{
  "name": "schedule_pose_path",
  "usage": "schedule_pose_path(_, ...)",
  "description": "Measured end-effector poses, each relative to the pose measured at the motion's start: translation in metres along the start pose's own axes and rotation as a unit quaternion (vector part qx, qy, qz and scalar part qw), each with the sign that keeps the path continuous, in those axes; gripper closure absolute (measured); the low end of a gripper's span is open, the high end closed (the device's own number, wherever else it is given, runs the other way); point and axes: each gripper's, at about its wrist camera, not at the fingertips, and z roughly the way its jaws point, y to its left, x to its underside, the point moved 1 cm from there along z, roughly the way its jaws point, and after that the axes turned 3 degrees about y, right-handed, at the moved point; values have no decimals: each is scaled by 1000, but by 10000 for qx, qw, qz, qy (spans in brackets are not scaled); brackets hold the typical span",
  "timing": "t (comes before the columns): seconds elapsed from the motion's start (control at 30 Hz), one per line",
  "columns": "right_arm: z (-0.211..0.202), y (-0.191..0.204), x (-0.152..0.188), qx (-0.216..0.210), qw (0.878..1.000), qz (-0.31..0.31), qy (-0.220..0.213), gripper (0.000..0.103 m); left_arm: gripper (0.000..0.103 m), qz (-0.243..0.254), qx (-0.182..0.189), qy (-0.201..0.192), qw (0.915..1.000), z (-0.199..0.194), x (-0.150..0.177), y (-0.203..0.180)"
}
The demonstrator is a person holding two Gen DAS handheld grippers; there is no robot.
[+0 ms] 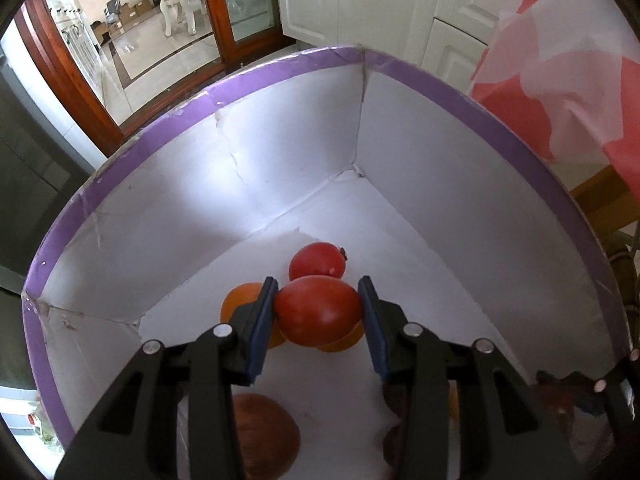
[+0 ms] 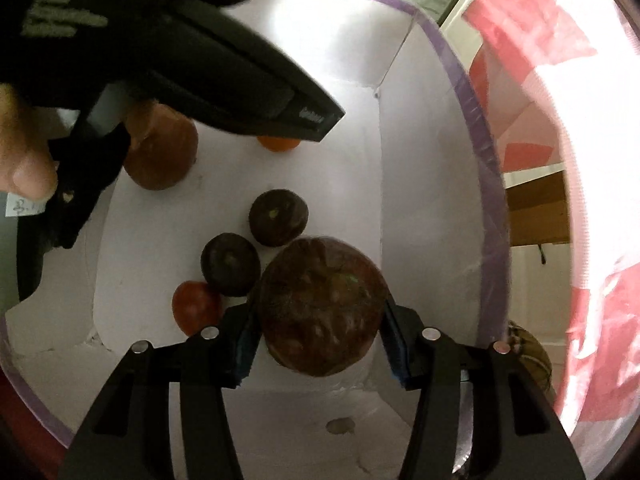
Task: Organize fruits
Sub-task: 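Open the right gripper to drop the apple while the left drops the tomato, then move both open grippers back toward the orange and striped fruit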
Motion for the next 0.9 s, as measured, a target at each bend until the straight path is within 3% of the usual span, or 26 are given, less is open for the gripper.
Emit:
schedule_pose_path(0.1,-11,-3,-3,112,9996,65,-243,31,47,-57,-14,-67,10000,-2,-3,2)
schedule_pose_path(0.23,-20,-9,-3,128,9991,167,-380,29,23,-119,-106,-284,9995,-12,-9,3)
schedule_pose_path(0.37,-40,-7,0,-1,9976,135,-682,28,21,-134,-170,-437,9988,-24,-16,2)
schedule_pose_path(0.6,-110,-10,11,-524,9832,35,-1745,27,13,-52,-361,-882,9954,-64,-30,-3)
schedule_pose_path(0.73,-157,-38,27,-715,9665,476,-2420,23,11,43,-442,-1257,9911,-98,-39,-13)
schedule_pose_path(0.9,-220,-85,64,-321,9381,1175,-3242,15,5,325,-290,-1854,9817,-146,-49,-46)
